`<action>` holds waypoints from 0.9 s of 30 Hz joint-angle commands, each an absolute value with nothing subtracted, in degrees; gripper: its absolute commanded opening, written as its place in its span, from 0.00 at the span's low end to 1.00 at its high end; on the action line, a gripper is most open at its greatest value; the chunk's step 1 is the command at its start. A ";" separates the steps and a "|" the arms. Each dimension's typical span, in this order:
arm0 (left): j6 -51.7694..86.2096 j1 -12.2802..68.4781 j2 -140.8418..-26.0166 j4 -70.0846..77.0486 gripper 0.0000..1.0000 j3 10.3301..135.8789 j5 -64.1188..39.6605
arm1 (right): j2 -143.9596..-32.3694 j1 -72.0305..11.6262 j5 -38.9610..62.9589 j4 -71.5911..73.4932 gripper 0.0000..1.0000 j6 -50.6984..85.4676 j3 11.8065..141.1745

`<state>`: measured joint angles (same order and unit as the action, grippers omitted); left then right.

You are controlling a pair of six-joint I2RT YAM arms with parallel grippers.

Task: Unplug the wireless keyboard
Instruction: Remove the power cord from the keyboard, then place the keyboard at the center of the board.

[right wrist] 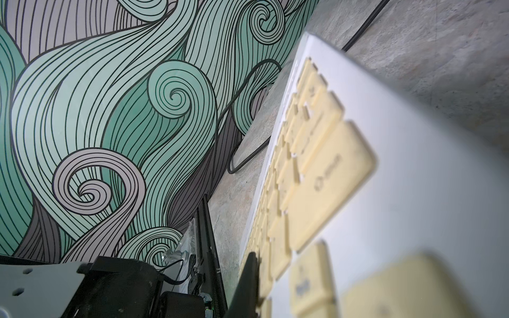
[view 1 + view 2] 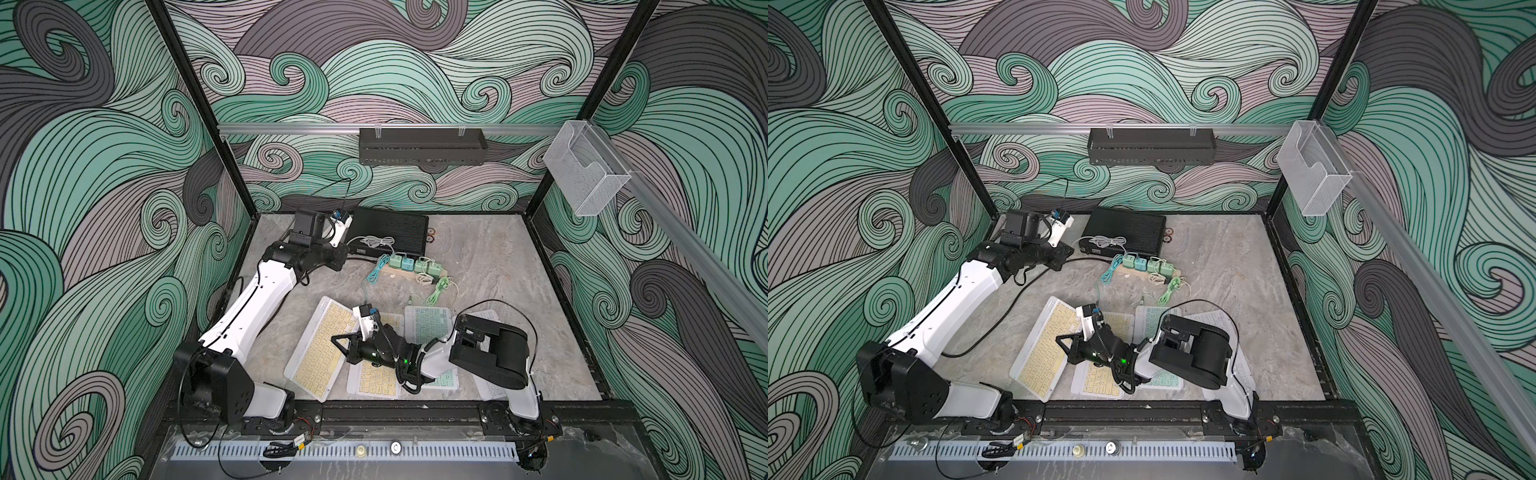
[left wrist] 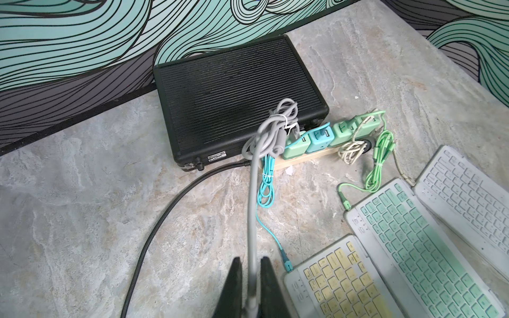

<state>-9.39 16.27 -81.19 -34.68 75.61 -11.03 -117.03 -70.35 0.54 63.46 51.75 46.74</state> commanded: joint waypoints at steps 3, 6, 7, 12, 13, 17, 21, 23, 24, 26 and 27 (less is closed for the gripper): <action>-8.81 16.52 -83.41 -36.52 0.00 79.19 -9.57 | -119.88 -68.89 2.29 54.36 0.00 52.81 48.36; -8.70 16.50 -83.06 -36.47 0.00 79.10 -9.33 | -121.46 -67.61 3.45 52.82 0.00 54.89 49.82; -8.68 16.49 -82.93 -36.39 0.00 79.09 -9.23 | -121.96 -67.19 4.02 51.24 0.00 55.29 50.75; -8.53 16.45 -82.66 -36.47 0.00 79.07 -9.32 | -124.53 -66.80 5.79 48.57 0.02 56.29 53.70; -8.53 16.52 -82.62 -36.39 0.00 79.03 -9.40 | -124.85 -66.84 5.95 48.29 0.03 56.37 54.04; -8.53 16.44 -82.72 -36.47 0.00 79.15 -9.37 | -125.61 -66.80 6.26 46.68 0.11 56.31 55.07; -8.53 16.46 -82.77 -36.56 0.00 79.10 -9.41 | -126.03 -66.71 6.29 45.96 0.23 56.34 55.40; -8.53 16.51 -82.75 -36.56 0.00 79.12 -9.39 | -126.08 -66.71 6.28 44.93 0.28 56.15 55.67; -8.53 16.48 -82.73 -36.49 0.00 79.04 -9.40 | -126.00 -66.62 6.34 44.52 0.31 56.01 55.72; -8.57 16.50 -82.91 -36.56 0.00 79.08 -9.40 | -125.52 -66.59 6.17 44.14 0.41 55.39 55.59; -8.53 16.52 -82.88 -36.56 0.00 79.02 -9.40 | -125.29 -66.52 6.16 43.77 0.42 55.11 55.53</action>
<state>-8.93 16.27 -83.18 -35.70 76.84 -9.43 -124.29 -66.63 6.57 50.72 57.43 56.36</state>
